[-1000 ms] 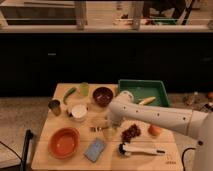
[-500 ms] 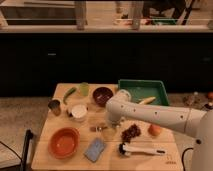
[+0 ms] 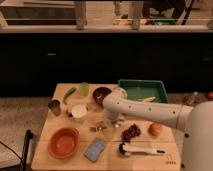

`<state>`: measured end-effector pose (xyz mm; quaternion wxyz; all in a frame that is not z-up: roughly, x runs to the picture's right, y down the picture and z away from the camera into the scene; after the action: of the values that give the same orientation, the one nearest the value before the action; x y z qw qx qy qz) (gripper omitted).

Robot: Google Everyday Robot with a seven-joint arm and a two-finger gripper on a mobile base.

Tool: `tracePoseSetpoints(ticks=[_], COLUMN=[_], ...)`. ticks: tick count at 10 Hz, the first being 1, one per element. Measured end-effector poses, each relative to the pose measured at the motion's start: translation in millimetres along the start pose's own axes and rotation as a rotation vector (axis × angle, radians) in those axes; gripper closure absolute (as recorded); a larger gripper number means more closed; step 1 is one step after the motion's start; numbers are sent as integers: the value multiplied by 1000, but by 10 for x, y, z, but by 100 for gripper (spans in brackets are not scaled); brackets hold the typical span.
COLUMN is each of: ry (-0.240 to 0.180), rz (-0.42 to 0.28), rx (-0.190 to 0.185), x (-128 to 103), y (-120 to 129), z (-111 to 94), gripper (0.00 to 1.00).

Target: Place fork in red bowl

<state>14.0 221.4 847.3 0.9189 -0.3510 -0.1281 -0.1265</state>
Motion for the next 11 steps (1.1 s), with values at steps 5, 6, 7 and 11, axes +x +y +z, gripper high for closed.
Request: tracePoseSetpoints(ticks=[5, 6, 7, 11], ry=[-65, -84, -100, -160], rz=[-52, -60, -63, -58], rx=[-11, -10, -10, -23], x=[-75, -93, -93, -27], y=[36, 35, 29, -2], z=[70, 79, 88, 152], gripper=[20, 20, 20, 20])
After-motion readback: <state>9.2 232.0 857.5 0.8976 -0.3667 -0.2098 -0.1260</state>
